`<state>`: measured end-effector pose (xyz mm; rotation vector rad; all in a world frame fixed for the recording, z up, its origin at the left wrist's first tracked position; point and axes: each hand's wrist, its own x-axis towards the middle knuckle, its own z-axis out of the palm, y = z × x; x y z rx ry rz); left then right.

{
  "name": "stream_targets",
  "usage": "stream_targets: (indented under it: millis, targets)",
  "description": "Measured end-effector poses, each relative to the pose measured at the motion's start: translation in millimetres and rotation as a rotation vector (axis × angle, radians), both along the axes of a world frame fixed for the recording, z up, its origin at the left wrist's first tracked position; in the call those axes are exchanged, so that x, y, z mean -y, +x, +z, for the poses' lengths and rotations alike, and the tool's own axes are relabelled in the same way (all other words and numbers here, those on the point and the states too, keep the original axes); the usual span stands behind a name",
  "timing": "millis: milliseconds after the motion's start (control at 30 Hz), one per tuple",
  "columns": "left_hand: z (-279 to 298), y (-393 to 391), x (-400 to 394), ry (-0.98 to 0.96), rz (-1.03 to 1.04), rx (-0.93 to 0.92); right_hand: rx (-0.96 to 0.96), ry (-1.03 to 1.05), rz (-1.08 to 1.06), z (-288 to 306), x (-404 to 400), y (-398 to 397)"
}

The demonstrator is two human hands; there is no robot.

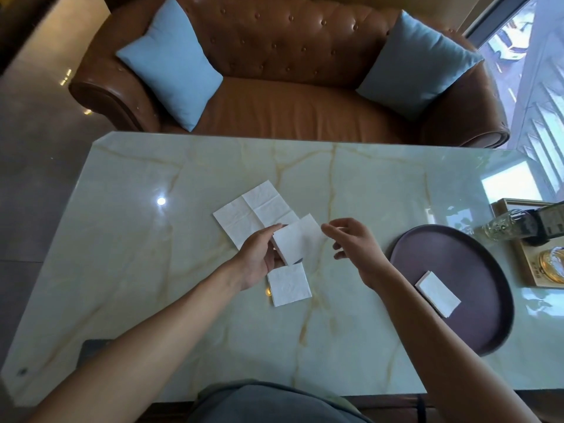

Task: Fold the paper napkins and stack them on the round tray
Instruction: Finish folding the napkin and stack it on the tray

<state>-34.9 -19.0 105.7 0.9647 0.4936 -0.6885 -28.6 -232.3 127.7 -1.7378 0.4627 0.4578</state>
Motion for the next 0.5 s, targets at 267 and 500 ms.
stream_targets:
  millis: [267,500]
  targets:
    - [-7.3,1.7,2.6,0.154,-0.175,0.147,-0.059,0.122,0.065,-10.6,-0.7,-3.8]
    - [-16.1,-2.7,7.6,0.429,-0.049,0.214,-0.032,0.162,0.079,-9.1,-4.4,-6.7]
